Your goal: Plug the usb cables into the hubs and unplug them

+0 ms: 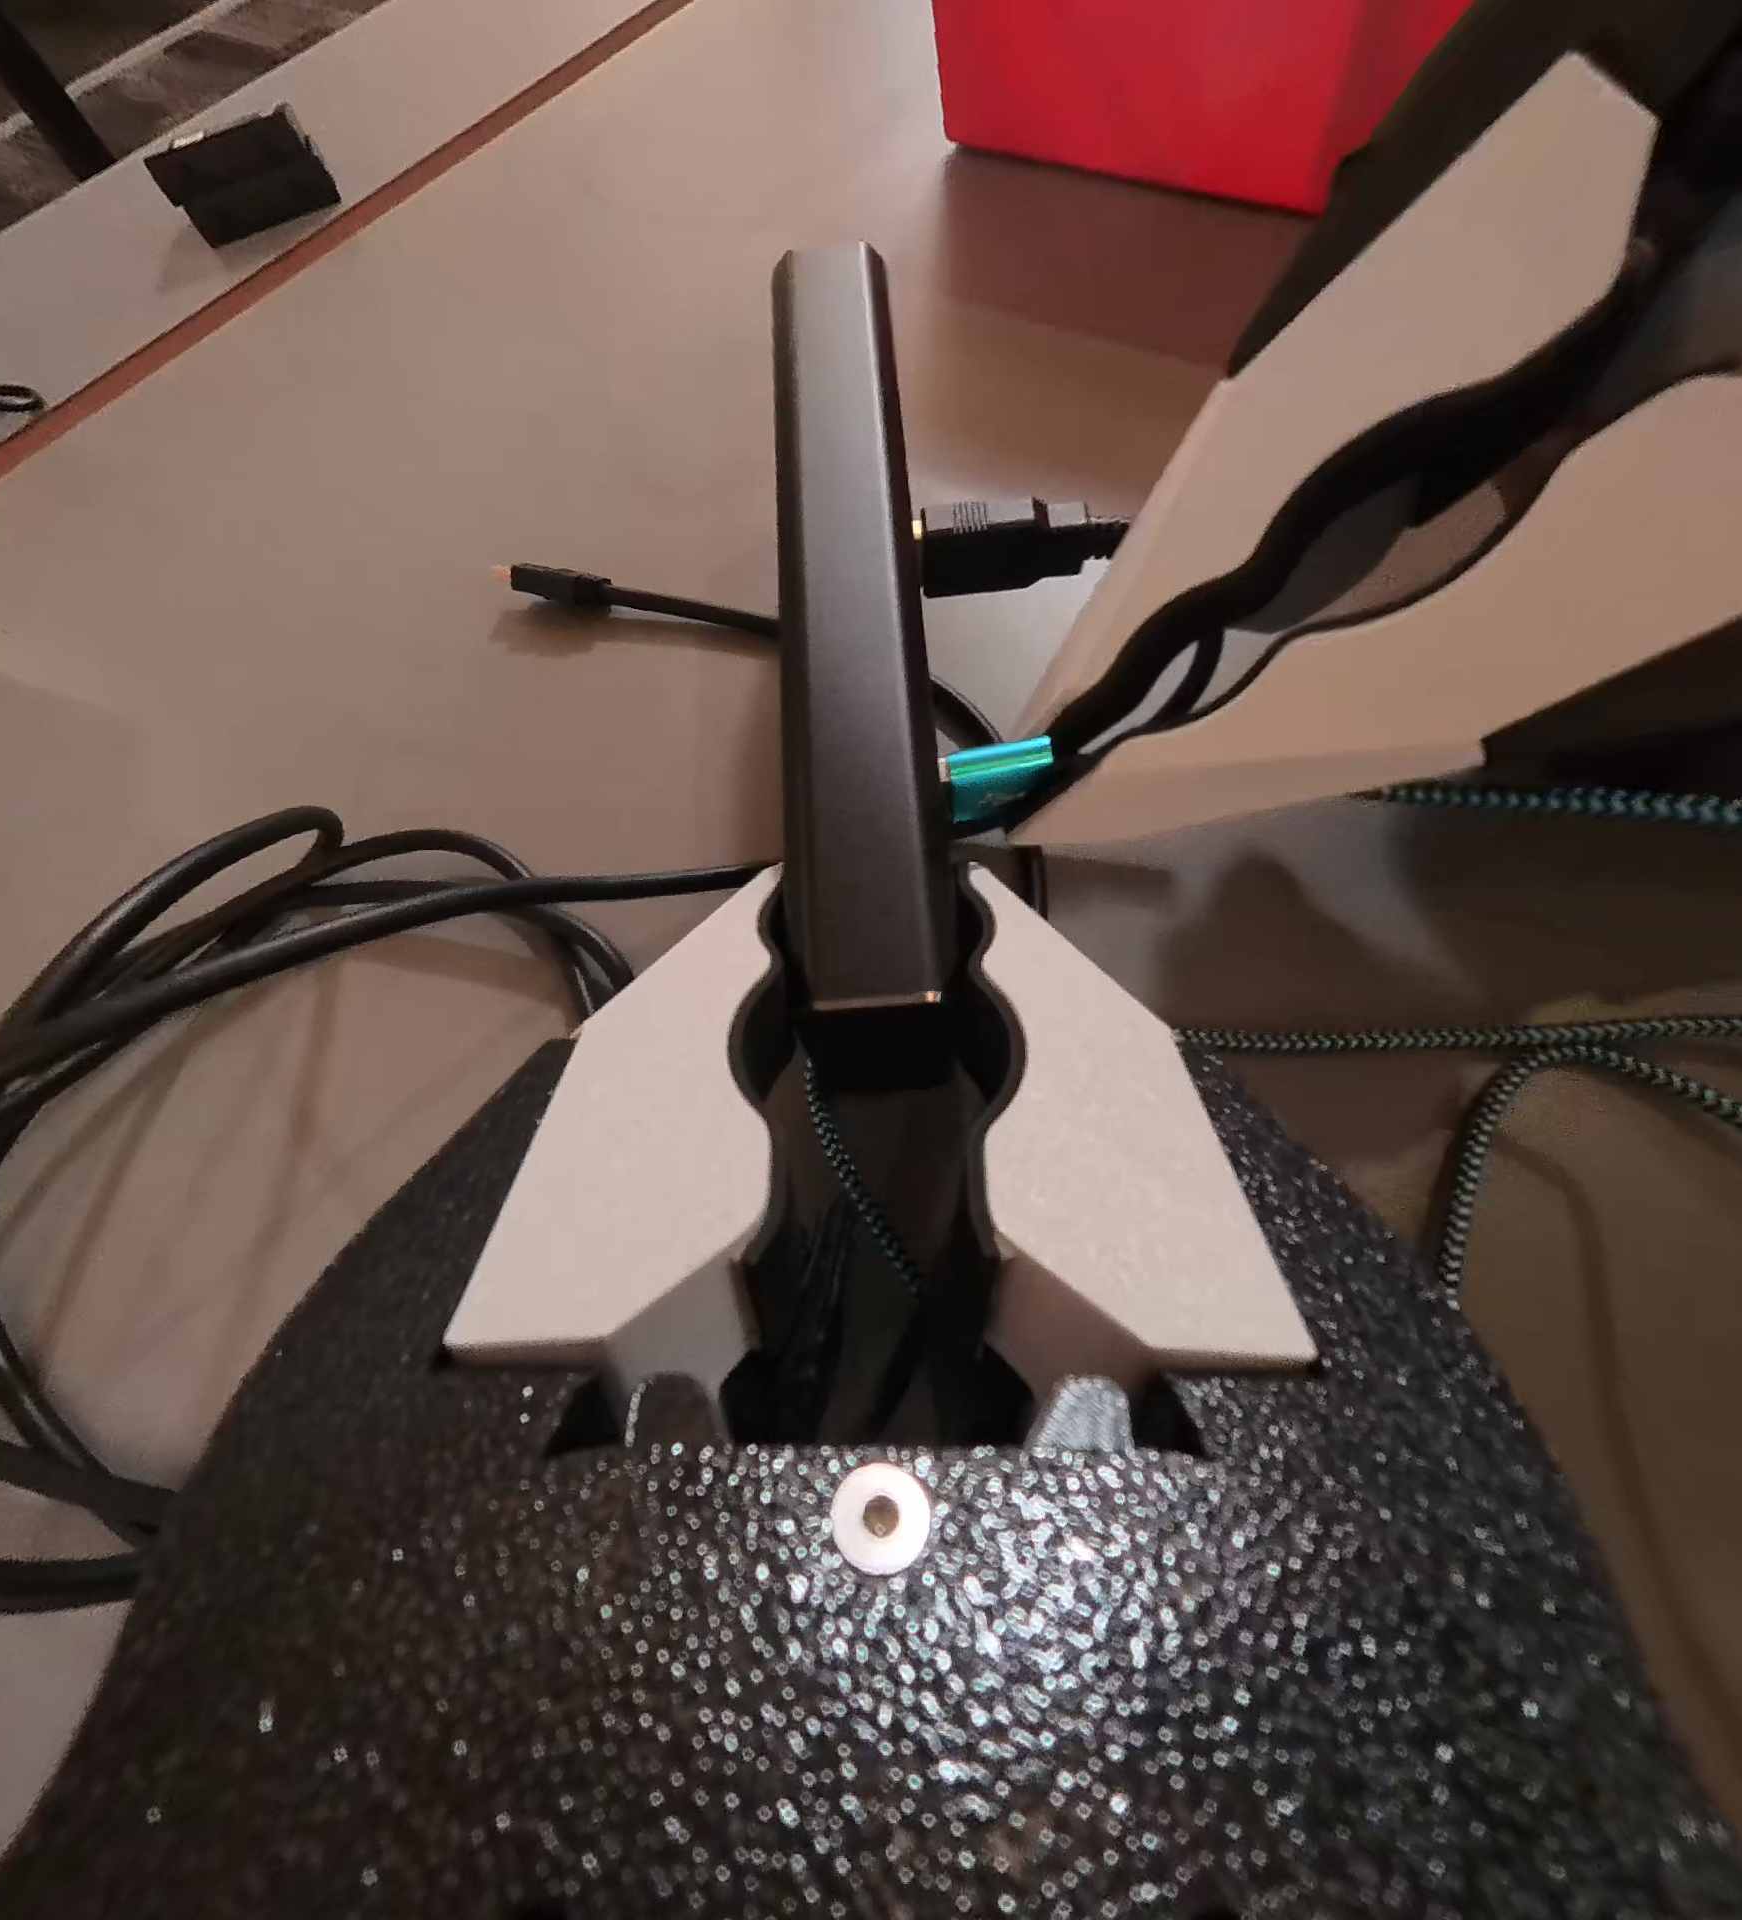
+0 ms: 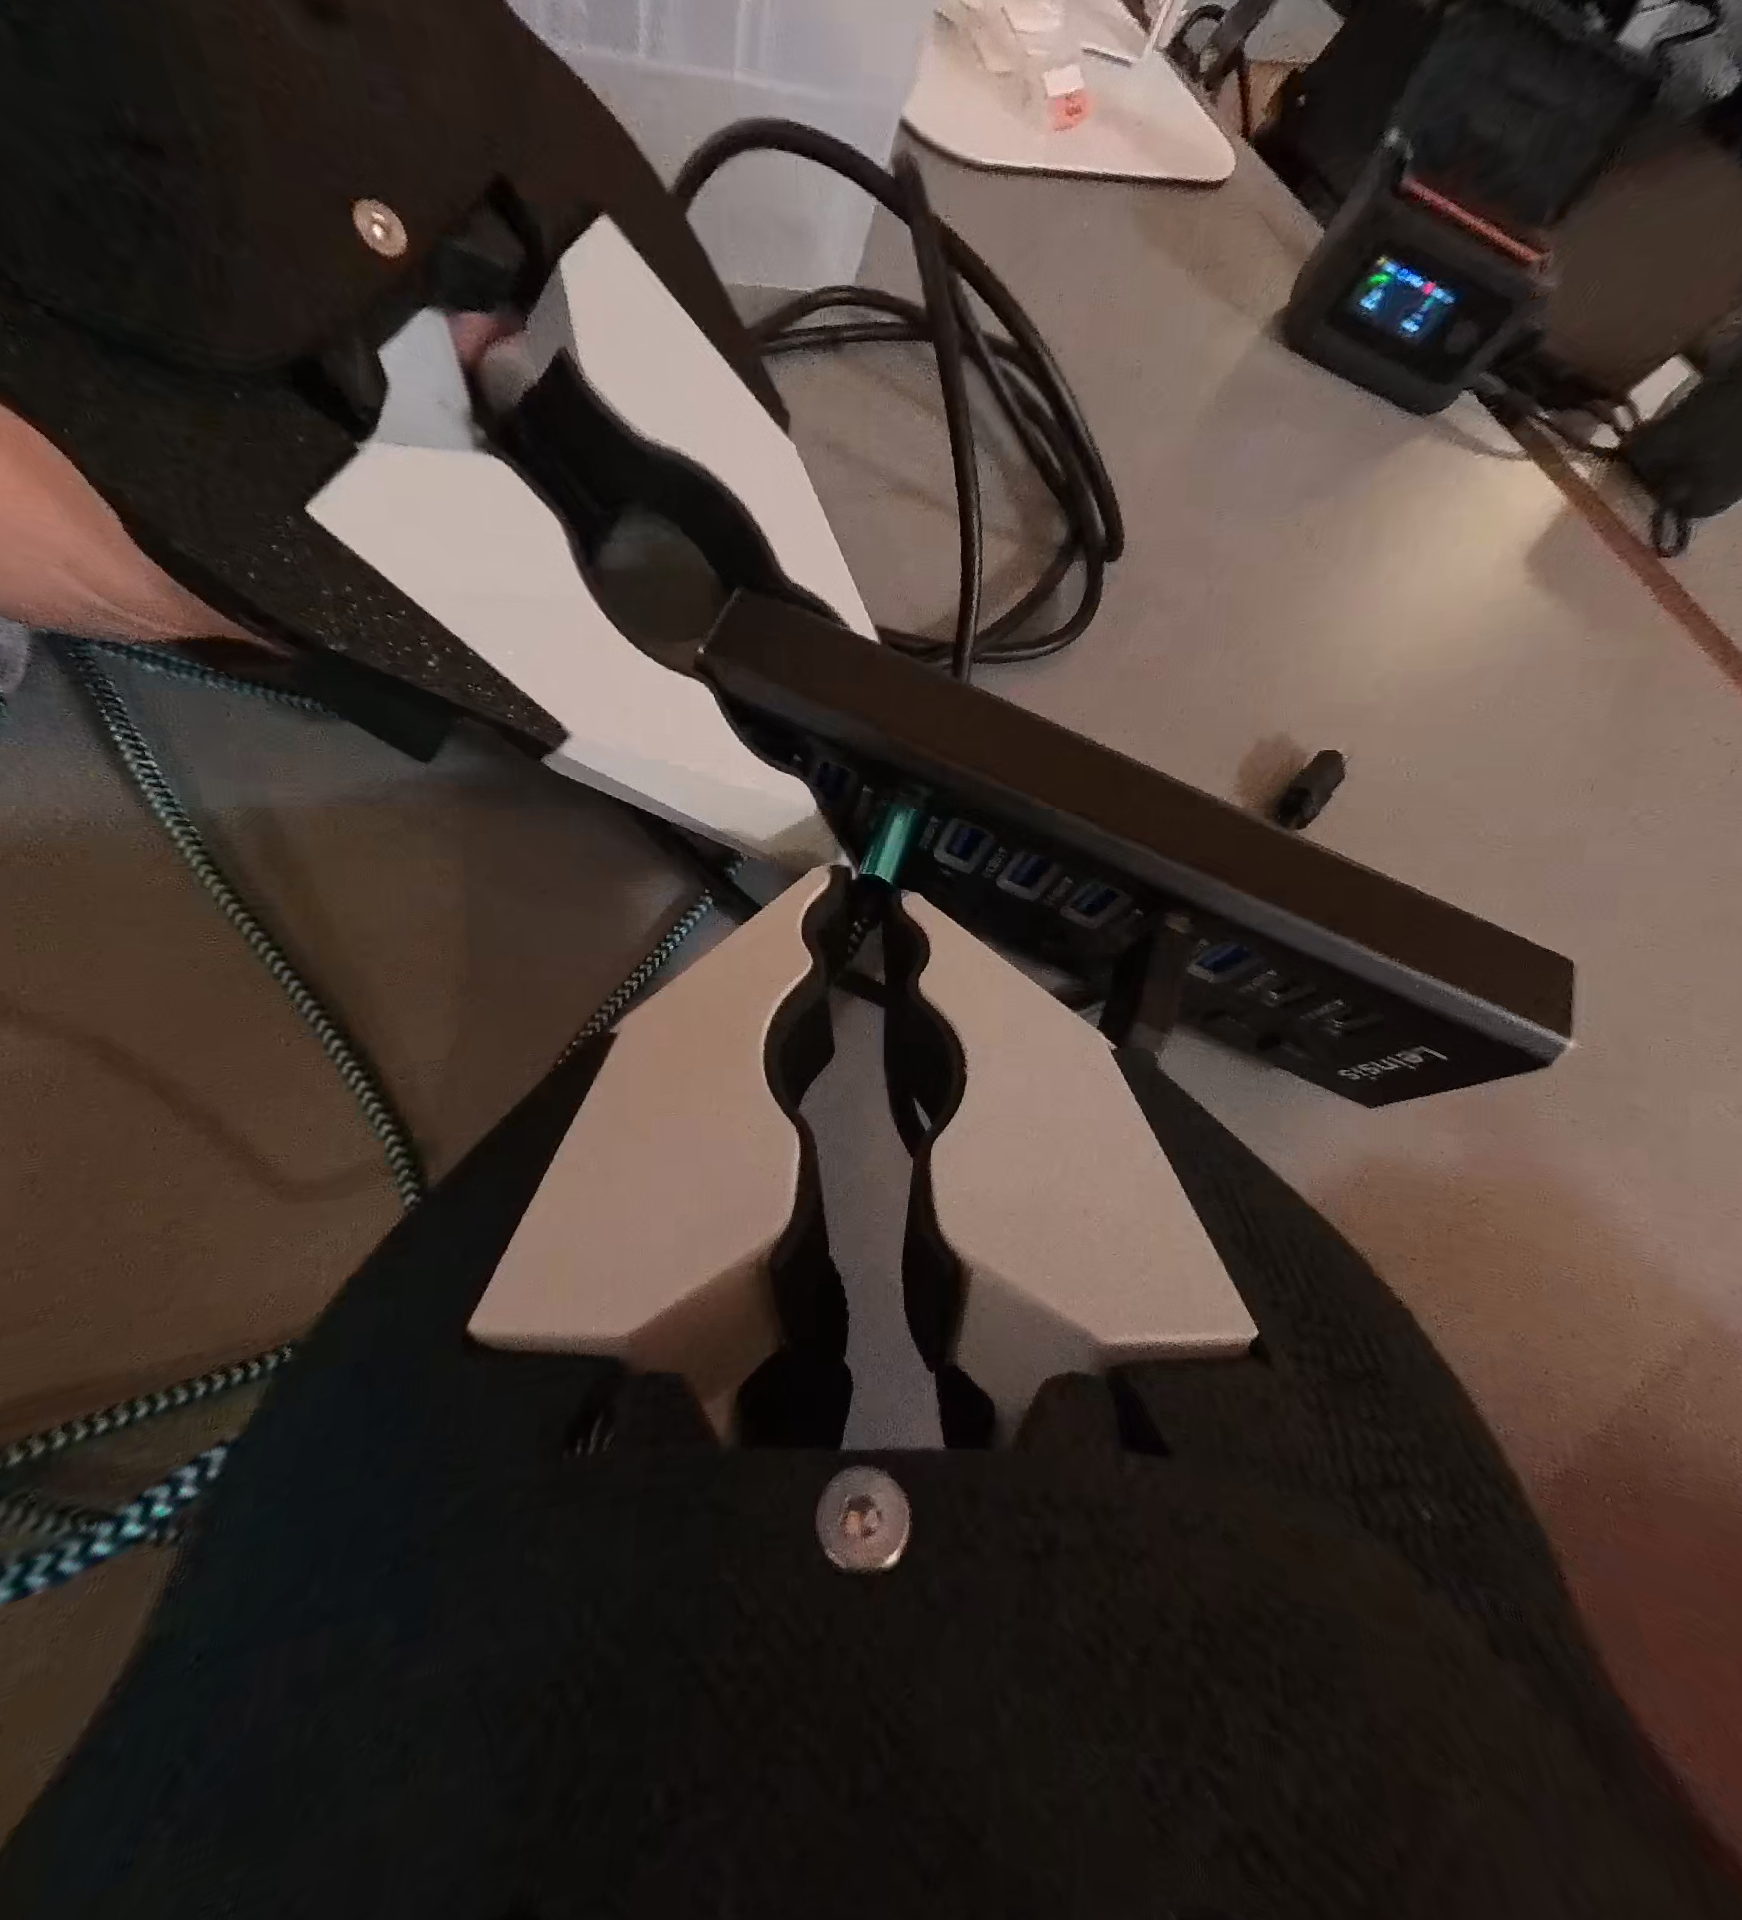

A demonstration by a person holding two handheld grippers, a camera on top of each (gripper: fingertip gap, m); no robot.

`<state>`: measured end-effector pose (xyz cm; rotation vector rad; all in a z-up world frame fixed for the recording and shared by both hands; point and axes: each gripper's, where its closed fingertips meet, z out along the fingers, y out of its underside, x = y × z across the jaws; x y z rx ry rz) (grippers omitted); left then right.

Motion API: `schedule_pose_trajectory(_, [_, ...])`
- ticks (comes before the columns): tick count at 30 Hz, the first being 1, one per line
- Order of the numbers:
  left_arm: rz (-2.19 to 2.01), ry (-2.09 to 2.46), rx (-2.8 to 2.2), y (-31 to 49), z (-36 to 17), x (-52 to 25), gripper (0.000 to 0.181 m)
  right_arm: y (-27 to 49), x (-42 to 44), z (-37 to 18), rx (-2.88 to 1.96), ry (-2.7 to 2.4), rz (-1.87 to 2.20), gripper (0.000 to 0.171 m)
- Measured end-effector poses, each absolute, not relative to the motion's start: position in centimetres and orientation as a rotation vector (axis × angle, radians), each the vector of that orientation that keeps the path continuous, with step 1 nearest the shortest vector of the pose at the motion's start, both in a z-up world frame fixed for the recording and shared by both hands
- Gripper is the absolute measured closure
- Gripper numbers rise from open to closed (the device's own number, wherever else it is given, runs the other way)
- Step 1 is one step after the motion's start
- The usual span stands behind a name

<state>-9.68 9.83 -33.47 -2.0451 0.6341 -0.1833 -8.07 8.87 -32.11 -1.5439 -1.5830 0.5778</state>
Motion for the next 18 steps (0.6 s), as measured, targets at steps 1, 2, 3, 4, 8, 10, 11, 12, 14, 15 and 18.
schedule_pose_trajectory(1, [-0.189,0.636,-2.043,9.75,-33.45,-9.6,0.154,8.79,-8.03,-32.06,-1.547,-1.59,0.601,0.168])
schedule_pose_trajectory(2, [-0.197,0.632,-2.045,9.64,-33.44,-9.6,0.154,8.71,-8.04,-32.05,-1.546,-1.596,0.606,0.168])
schedule_pose_trajectory(3, [-0.197,0.631,-2.045,9.63,-33.43,-9.62,0.154,8.71,-8.05,-32.05,-1.545,-1.596,0.593,0.168])
schedule_pose_trajectory(4, [-0.201,0.628,-2.052,9.66,-33.49,-9.65,0.155,8.75,-8.1,-32.14,-1.538,-1.599,0.556,0.168])
schedule_pose_trajectory(8, [-0.241,0.602,-2.07,9.63,-33.54,-10.08,0.154,8.57,-8.55,-32.21,-1.456,-1.631,0.332,0.167])
schedule_pose_trajectory(10, [-0.243,0.609,-2.066,9.47,-33.53,-10.2,0.155,8.48,-8.65,-32.14,-1.473,-1.639,0.412,0.168])
schedule_pose_trajectory(11, [-0.238,0.618,-2.058,9.45,-33.47,-10.09,0.155,8.47,-8.53,-32.04,-1.502,-1.632,0.495,0.168])
schedule_pose_trajectory(12, [-0.226,0.631,-2.05,9.42,-33.46,-9.96,0.154,8.42,-8.38,-32.01,-1.519,-1.629,0.551,0.168])
schedule_pose_trajectory(14, [-0.216,0.642,-2.052,9.38,-33.55,-9.91,0.154,8.34,-8.27,-32.16,-1.511,-1.648,0.553,0.168])
schedule_pose_trajectory(15, [-0.222,0.644,-2.052,9.35,-33.54,-9.87,0.154,8.28,-8.22,-32.16,-1.513,-1.653,0.551,0.168])
schedule_pose_trajectory(18, [-0.234,0.67,-2.043,9.17,-33.54,-9.56,0.154,7.96,-7.89,-32.21,-1.49,-1.674,0.496,0.167])
